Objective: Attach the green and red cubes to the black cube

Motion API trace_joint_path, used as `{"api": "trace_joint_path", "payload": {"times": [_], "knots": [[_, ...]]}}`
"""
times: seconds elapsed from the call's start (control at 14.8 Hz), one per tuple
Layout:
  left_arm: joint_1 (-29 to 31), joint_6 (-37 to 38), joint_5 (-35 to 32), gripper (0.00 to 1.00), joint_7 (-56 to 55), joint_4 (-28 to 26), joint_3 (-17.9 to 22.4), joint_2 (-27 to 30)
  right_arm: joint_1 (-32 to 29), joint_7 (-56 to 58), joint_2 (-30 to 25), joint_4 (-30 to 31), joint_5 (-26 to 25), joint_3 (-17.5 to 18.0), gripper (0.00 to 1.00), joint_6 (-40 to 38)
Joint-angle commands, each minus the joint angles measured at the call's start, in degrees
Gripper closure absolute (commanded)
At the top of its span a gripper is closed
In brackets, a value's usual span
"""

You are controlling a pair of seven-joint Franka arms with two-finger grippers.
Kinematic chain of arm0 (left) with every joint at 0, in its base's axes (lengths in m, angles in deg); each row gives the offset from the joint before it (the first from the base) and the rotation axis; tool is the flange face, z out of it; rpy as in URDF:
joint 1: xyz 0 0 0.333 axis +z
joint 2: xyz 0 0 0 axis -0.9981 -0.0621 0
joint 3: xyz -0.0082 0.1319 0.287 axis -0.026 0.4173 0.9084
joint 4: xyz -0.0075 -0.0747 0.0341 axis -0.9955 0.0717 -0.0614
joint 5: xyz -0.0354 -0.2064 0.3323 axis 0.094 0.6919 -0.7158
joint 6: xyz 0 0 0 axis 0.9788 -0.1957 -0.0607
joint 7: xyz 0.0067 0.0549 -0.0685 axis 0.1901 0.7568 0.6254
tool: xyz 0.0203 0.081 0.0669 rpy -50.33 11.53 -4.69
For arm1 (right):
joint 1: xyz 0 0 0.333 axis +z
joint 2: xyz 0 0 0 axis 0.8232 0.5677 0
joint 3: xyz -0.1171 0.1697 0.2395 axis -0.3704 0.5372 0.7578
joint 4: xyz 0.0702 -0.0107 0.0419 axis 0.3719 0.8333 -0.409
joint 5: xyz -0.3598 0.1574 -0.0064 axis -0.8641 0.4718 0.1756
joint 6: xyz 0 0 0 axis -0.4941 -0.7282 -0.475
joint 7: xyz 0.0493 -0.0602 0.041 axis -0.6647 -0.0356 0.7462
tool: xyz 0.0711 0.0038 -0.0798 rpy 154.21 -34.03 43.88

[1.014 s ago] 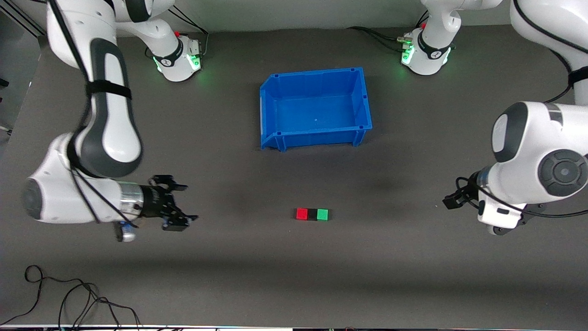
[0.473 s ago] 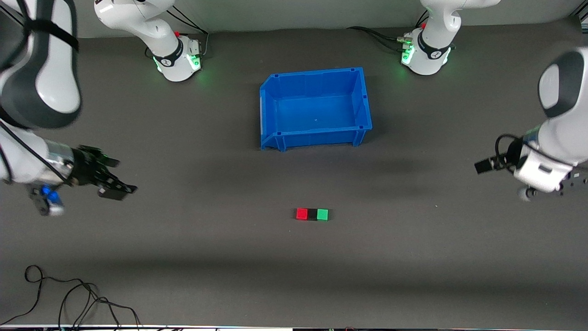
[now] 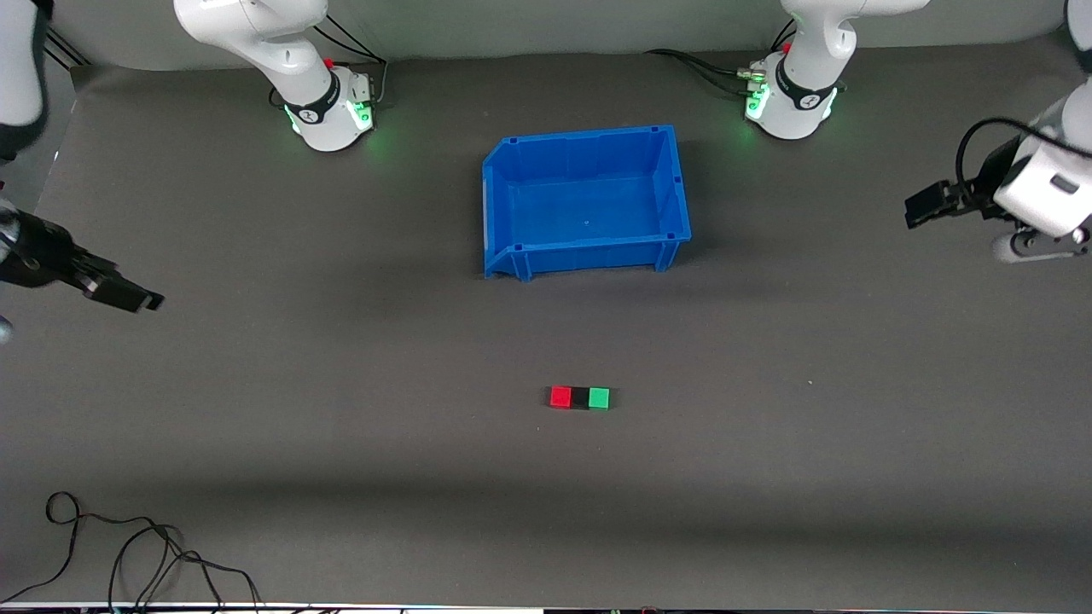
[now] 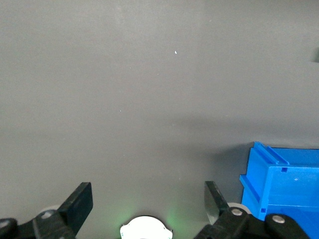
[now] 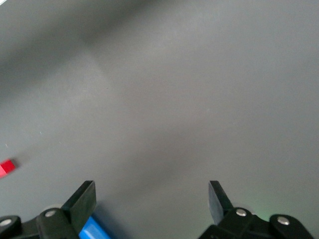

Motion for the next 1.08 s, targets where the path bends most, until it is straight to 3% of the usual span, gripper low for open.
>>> {"api": "trace_joint_path", "payload": {"times": [0.0,0.14,0.34,0.68,1.01], "knots": [[-0.2,4.2,0.4,0.00,1.4,6.7,-0.2,-3.3,-4.5,11.4,-2.7,1.9,-1.6,2.5,0.00,0.6],[0.2,4.2,0.6,0.00,1.8,10.3,-0.2,-4.3,-6.8,17.8,-3.3,1.8,-1.7,4.4,0.00,0.6],[0.2,2.8,1.1,0.00,3.4,10.7,-0.2,-4.3,-10.4,24.4,-4.0,1.5,-3.4,8.7,0.00,1.2],[-0.5,-3.5,1.0,0.00,3.4,9.9,-0.2,-4.3,-7.6,29.5,-4.2,1.5,-5.7,8.9,0.00,1.3],[-1.2,2.3,1.1,0.00,3.6,15.8,-0.7,-9.5,-6.9,29.5,-5.2,1.6,-5.6,9.0,0.00,0.6]]}}
